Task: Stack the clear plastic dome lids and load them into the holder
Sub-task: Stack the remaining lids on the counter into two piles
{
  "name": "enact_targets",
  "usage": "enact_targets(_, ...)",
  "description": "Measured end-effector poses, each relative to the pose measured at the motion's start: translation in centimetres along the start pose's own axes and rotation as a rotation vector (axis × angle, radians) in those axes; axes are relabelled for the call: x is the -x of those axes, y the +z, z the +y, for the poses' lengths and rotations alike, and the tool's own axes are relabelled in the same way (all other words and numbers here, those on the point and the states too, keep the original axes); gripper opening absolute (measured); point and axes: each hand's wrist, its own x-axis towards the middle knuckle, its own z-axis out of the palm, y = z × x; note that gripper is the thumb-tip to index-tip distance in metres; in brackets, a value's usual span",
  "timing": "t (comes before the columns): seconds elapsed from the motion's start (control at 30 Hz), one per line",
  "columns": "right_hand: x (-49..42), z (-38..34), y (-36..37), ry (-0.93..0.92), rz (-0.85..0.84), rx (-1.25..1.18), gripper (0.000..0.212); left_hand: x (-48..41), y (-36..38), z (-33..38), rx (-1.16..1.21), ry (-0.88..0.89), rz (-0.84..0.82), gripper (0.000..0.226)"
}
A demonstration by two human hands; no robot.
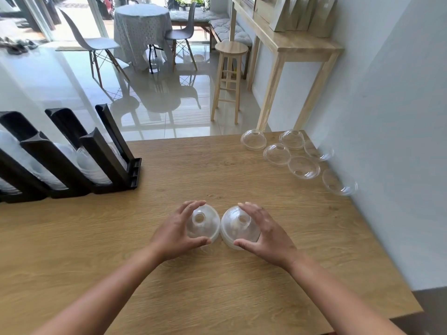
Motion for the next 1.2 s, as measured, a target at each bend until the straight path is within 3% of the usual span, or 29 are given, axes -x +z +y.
enact_targets(0.27,-1.1,0.7,-1.6,0.015,-0.003,-0.062,0.092,-1.1,-1.0,0.2,0.055,0.005,-0.047,0.103)
enact_targets(0.37,-3.5,2.1,-4.1,0.068,0.200,-0.061,0.069,-4.0,-2.6,1.0,0.075,0.014,0.010,0.086)
enact_targets(0.43,-6.3,3.6,-6.1,0.136,0.352,0.081,0.052,-7.4,-3.6,2.0,0.002,0.043,0.089,0.071)
enact_targets(0.5,-9.5,5.3,-7.9,0.236,0.400,0.222,0.045,-11.7,-3.9,3.3,-0.096,0.075,0.153,0.056)
enact_targets(0.6,-14.0,7.6,-9.8,0.377,0.349,0.377,0.051,-18.8,-3.0,5.1,-0.179,0.120,0.151,0.047)
enact_targets(0.87,-19.7,11.5,-10.0,0.520,0.162,0.580,0.057,-32.1,1.0,8.3,-0.327,0.094,0.013,0.068)
enact_targets(1.0,-20.4,12.1,-9.5,0.523,0.117,0.608,0.054,-34.6,2.5,8.2,-0.356,0.030,-0.014,0.060)
enact_targets(1.2,-20.4,11.7,-8.1,0.437,0.090,0.624,0.051,-35.0,2.8,7.7,-0.348,0.115,0.044,0.031)
